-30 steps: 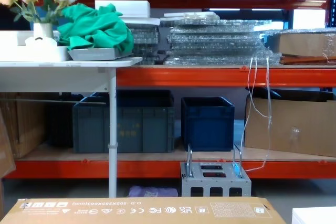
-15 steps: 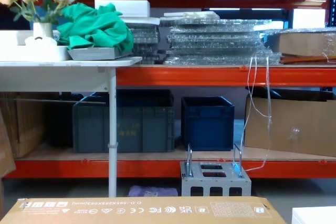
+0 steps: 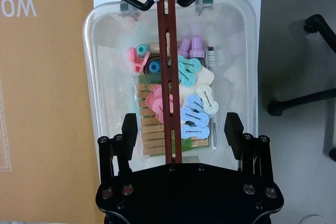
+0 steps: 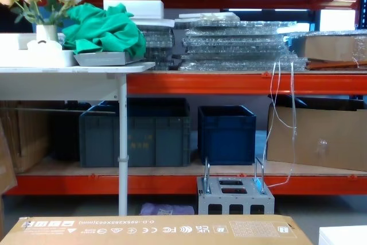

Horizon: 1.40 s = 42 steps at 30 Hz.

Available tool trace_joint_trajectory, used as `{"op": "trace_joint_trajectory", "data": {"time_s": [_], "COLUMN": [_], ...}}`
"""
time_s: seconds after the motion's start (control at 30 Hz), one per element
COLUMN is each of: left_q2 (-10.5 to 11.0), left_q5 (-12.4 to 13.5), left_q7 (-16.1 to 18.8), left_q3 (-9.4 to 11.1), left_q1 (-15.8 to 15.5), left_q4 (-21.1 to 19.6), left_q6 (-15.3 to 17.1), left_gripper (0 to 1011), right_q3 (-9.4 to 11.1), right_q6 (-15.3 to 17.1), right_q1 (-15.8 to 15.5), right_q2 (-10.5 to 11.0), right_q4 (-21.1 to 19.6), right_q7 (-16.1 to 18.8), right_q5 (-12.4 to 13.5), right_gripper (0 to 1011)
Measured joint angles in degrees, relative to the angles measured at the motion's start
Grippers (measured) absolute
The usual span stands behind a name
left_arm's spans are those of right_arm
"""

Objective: Use one hand to grasp the basket and place it at the designated location.

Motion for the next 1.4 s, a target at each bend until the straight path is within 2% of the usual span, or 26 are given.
{"op": "trace_joint_trajectory", "data": {"time_s": [1.4], "left_q2": [0.0], "left_q5": [0.0], "left_q7": [0.0], "left_q3": [0.0], "left_q1": [0.0], "left_q4": [0.0], "left_q6": [0.0], "left_gripper": [0], "right_q3": [-0.2], "right_q6": [0.0], "right_q1": [0.0], "right_q2": [-0.1], "right_q4": [0.1], "right_q7": [-0.1], "right_q5": [-0.2], "right_gripper": [1000]}}
